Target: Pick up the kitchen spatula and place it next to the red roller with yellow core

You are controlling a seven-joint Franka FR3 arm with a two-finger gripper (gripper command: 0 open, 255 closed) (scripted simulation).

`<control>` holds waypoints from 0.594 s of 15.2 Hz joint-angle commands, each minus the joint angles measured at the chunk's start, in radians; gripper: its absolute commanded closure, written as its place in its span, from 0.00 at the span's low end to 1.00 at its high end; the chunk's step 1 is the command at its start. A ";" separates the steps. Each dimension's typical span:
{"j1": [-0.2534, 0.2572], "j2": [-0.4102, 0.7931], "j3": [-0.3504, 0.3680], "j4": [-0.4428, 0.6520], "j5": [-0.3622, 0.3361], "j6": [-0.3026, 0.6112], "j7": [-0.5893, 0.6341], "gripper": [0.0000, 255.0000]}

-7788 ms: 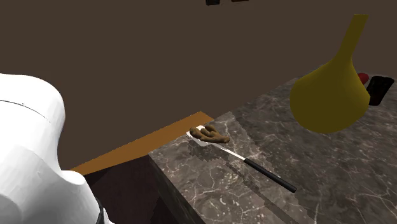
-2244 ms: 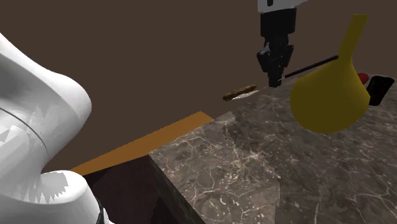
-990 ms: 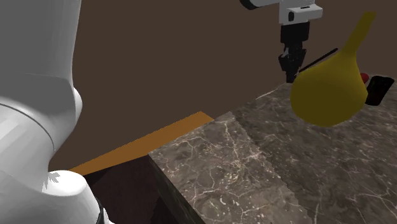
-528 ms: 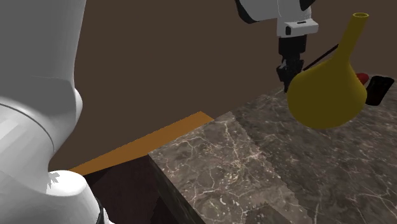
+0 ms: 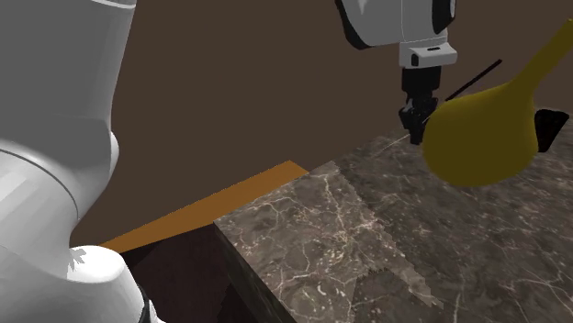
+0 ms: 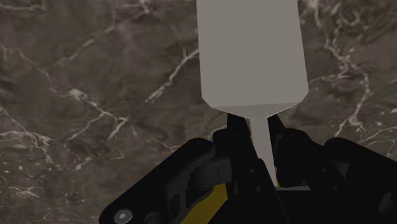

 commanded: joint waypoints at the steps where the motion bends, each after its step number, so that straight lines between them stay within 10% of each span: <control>1: 0.005 0.009 0.004 -0.012 0.006 -0.002 0.000 1.00; 4: 0.005 0.009 0.005 -0.012 0.006 -0.002 0.000 1.00; 5: 0.006 0.013 0.004 -0.006 0.005 -0.004 0.000 0.00; 9: 0.006 0.011 0.005 -0.010 0.005 -0.003 0.000 0.00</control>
